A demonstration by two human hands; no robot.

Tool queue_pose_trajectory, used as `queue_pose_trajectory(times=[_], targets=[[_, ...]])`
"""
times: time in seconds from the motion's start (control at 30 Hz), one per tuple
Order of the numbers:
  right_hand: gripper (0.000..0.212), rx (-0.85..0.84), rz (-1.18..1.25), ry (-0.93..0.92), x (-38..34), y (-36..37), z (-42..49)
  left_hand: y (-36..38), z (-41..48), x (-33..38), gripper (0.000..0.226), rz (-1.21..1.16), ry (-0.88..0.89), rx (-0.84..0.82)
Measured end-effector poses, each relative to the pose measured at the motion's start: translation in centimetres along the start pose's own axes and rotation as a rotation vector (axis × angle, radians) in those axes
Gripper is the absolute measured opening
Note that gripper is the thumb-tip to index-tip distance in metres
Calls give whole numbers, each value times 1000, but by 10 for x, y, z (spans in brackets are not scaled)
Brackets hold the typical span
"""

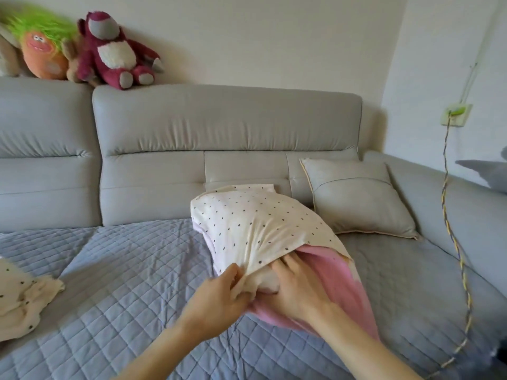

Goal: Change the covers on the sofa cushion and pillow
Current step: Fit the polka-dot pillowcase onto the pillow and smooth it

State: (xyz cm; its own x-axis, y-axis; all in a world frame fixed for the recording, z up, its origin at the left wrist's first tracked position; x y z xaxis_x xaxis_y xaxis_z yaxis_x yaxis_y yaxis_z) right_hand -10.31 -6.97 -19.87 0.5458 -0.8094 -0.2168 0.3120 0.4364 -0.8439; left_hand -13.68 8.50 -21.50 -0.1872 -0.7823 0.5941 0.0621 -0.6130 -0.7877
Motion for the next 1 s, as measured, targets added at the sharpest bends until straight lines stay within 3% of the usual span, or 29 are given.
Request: queue_pose_trajectory(times=[0.07, 0.13, 0.2, 0.3, 0.37, 0.47, 0.53, 0.63, 0.77, 0.87, 0.93, 1.0], targets=[[75, -92, 51, -99, -7, 7, -30, 10, -11, -23, 28, 220, -51, -84], [60, -113, 105, -152, -1, 5, -52, 15, -22, -39, 34, 419, -77, -260], [39, -87, 192, -40, 26, -5, -67, 13, -27, -41, 30, 515, -63, -350], [20, 58, 260, 249, 75, -31, -85, -6, -10, -12, 27, 622, 18, -197], [49, 53, 209, 536, 117, -32, -103, -9, 10, 28, 25, 623, 120, -49], [131, -198, 320, 970, 158, -9, -138, 11, 46, 92, 31, 606, 341, 85], [152, -290, 545, 1149, 162, 5, -150, 42, 74, 126, 39, 646, 454, 94], [160, -301, 744, 1254, 159, 10, -153, 97, 111, 166, 43, 813, 573, 40], [143, -315, 1054, 1404, 157, 18, -160, 151, 142, 195, 34, 1024, 678, -10], [132, -225, 1221, 1371, 156, 21, -157, 176, 158, 201, 24, 1108, 704, -78], [101, -57, 1313, 1351, 161, 20, -151, 184, 167, 198, 22, 1053, 663, -128], [70, 212, 1382, 1322, 168, 11, -144, 174, 175, 199, 23, 822, 550, -103]])
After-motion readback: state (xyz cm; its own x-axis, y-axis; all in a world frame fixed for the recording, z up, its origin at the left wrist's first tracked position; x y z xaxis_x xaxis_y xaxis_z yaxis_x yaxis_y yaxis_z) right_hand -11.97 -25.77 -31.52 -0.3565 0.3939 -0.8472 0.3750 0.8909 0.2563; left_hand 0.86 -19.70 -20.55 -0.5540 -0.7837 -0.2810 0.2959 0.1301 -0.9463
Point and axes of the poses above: each hand's wrist, its own z-axis towards the middle knuckle, its own y-axis out of the palm, x = y × z, the point moved 7 cm from there along z, towards the middle knuckle, and after that the axes turned 3 degrees about x, right-handed, at the moved point
